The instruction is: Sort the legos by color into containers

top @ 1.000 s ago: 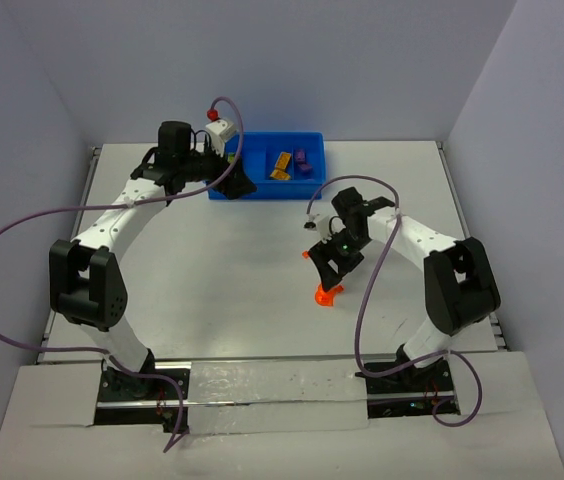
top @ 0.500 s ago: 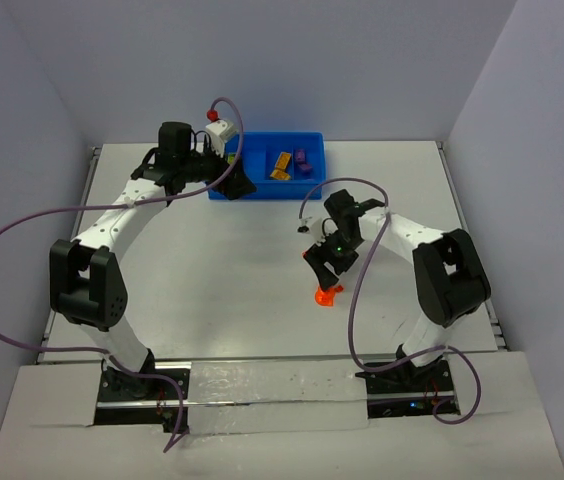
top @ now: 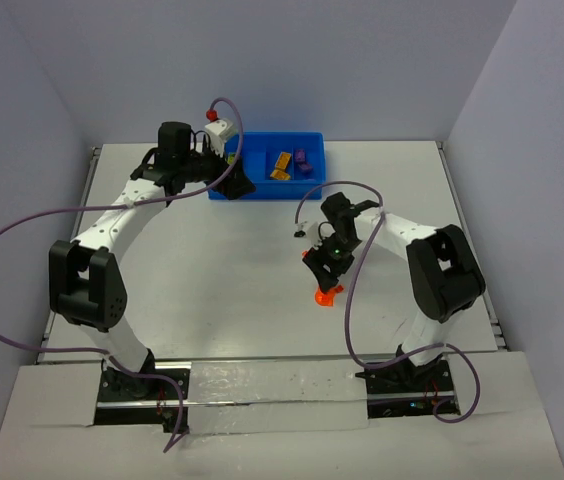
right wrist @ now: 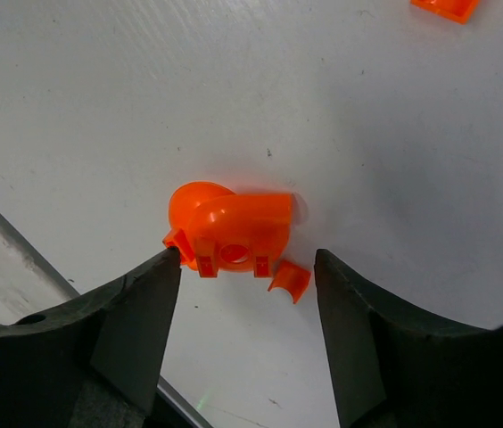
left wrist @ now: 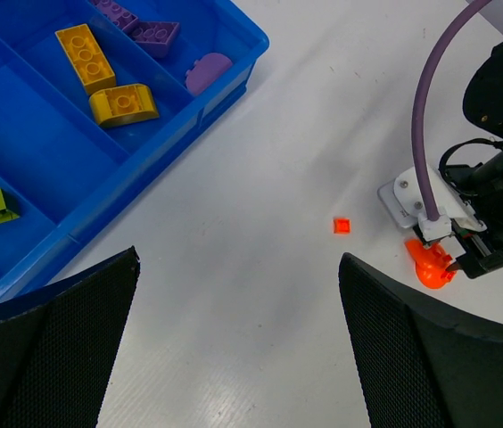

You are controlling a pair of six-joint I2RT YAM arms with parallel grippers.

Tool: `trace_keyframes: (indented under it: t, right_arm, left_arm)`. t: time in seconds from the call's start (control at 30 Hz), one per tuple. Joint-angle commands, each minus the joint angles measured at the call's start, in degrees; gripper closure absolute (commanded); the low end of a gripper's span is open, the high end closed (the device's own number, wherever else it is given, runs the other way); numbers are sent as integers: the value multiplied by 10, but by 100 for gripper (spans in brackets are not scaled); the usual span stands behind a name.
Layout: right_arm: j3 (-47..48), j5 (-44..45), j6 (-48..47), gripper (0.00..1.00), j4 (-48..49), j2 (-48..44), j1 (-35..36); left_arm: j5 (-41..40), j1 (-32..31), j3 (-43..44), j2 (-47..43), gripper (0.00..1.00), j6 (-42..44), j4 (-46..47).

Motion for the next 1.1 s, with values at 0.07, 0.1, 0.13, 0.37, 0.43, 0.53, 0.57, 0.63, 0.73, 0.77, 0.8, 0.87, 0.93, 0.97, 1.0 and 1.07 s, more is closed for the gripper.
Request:
trace_keyframes:
  t: [0.07,0.1,0.13,0.37,0.43,0.53,0.57,0.63,0.73,0.77,0.8,0.87,0.93,0.97,1.0,1.07]
  right_arm:
    - [12,-15,-15,37,6,15,5]
    - [12,-14,-15,38,7,15,5]
    - [12,-14,-15,40,7,17,5]
    - [9,-17,-21,52,5,18,5]
    - [8,-17,-23,58,5,18,5]
    - [9,-19,-25,65,-1,15,5]
    - [10,-20,-27,67,-5,13,5]
    - [14,-22,-30,70,-15,0,6]
    - [23,-25,-36,74,-34,-18,4]
    - [33,-27,-38,75,-44,-28,4]
    - [42,-28,-38,76,-50,-38,3]
    - [60,-32,-37,76,-59,-43,-1]
    - [100,-43,-34,78,-73,-47,-9]
    - [120,-46,-31,78,-76,-46,-12]
    - [141,-50,-25,78,-78,-43,-14]
    - [180,-56,-14,78,-78,-38,-16]
  left_arm:
    - [-5,2,3,-27,1,1,11]
    - [-5,2,3,-27,1,1,11]
    - [-6,2,4,-27,1,1,10]
    - [-7,2,4,-26,1,3,10]
    - [-7,2,5,-26,1,3,10]
    - [-8,2,5,-24,1,3,9]
    - [-8,2,5,-24,1,3,9]
    - [-8,2,5,-25,1,3,9]
    - [-8,2,5,-27,1,-2,11]
    - [-9,2,5,-28,1,-5,12]
    - [-8,3,5,-29,1,-7,12]
    - [-5,5,4,-33,1,-12,12]
    - [3,16,4,-42,1,-24,15]
    - [7,23,5,-45,1,-32,16]
    - [11,33,7,-49,1,-48,18]
    - [20,50,10,-54,1,-66,24]
